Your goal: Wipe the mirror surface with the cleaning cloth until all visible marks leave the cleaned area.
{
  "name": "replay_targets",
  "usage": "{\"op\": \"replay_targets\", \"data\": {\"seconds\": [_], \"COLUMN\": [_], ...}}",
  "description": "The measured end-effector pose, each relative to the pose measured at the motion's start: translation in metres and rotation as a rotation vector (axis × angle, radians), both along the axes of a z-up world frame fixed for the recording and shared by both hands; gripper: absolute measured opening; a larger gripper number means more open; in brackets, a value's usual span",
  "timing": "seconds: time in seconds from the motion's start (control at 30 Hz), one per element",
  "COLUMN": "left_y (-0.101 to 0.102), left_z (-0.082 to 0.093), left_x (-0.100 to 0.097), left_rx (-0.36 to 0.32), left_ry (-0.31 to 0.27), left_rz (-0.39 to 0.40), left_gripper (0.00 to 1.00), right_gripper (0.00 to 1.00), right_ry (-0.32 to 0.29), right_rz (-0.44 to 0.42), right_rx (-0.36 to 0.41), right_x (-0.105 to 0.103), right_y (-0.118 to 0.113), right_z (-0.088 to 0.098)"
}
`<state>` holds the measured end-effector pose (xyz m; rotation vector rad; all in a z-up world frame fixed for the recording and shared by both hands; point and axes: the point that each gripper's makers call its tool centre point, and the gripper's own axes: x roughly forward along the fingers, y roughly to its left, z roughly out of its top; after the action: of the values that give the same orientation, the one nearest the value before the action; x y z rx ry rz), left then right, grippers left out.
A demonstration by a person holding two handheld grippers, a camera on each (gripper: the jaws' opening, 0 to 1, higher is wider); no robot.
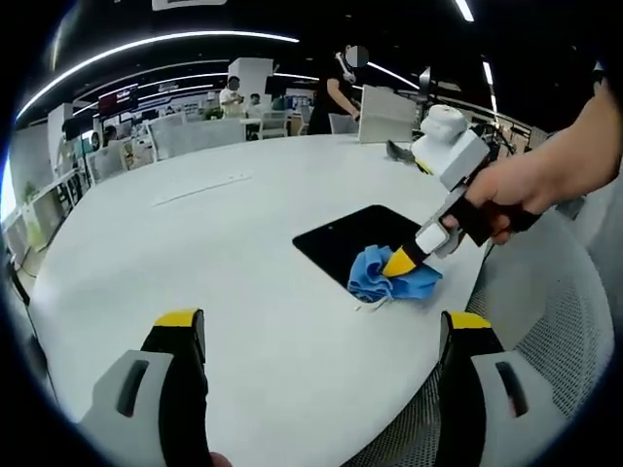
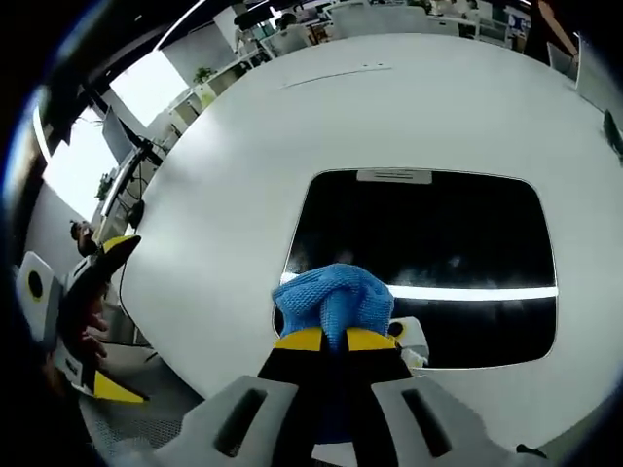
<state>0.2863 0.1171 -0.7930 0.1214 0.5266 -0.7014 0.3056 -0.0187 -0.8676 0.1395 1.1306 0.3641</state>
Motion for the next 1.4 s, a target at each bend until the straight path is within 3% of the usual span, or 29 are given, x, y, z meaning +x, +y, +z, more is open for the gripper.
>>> {"op": "replay_targets", "data": {"seconds": [0.2, 0.67, 1.4], "left_y": [0.0, 0.001, 0.003], "left_z": [-0.001, -0.002, -0.002], "left_x": [0.0, 0.0, 0.002], "left_rx": [0.006, 0.008, 0.009], "left_ry": [0.004, 0.003, 0.003], "left_rz": [-0.004, 0.007, 0.017], "left_gripper": [0.99, 0.99, 0.99], "right_gripper": [0.0, 0.0, 0.0], "right_ry": [0.037, 0.043, 0.049], "right_rz": [0.0, 0.014, -0.03], "right_rx": [0.01, 0.018, 0.027], "right_x": [-0.01, -0.014, -0.013], "right_y": [0.001, 0.0, -0.033], "right_z": [0.0, 0.0, 0.0]}}
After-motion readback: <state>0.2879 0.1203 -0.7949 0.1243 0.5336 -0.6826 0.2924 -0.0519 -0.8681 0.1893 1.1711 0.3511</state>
